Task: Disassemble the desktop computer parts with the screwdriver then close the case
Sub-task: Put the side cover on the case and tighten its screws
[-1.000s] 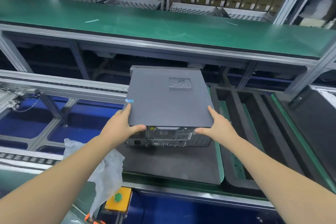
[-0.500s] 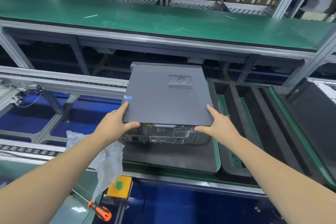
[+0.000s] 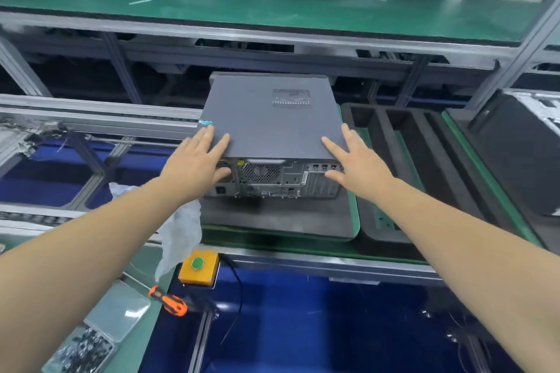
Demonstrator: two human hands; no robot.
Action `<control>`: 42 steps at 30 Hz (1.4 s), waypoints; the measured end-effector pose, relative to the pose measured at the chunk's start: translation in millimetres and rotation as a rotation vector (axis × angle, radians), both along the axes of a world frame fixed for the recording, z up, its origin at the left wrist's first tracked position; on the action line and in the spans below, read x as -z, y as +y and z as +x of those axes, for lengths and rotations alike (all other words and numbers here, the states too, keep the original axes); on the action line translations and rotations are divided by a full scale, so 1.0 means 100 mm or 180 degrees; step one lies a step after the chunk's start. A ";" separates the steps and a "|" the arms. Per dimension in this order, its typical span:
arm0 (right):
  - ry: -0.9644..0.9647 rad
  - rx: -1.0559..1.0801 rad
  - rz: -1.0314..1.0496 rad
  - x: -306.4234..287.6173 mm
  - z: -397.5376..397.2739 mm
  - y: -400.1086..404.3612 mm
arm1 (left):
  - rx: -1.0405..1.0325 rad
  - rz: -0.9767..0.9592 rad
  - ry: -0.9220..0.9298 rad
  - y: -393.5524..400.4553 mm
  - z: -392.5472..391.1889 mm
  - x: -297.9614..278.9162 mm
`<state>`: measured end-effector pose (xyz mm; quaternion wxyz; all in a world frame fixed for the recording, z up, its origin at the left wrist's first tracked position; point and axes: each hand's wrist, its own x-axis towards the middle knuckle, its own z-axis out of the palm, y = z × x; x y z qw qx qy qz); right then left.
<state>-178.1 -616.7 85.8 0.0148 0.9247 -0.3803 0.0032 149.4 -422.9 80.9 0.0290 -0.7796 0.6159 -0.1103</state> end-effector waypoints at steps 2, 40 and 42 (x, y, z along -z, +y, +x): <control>0.0019 -0.0211 -0.0130 0.03 0.05 0.02 | 0.0265 0.0153 -0.0251 -0.14 -0.15 -0.03; -0.2315 0.0623 0.1829 0.49 -0.15 -0.15 | -0.1471 -0.1166 0.2446 -0.05 0.14 0.07; -0.2434 0.0649 0.1831 0.54 -0.09 -0.10 | -0.1424 -0.1093 0.2779 0.05 0.22 0.16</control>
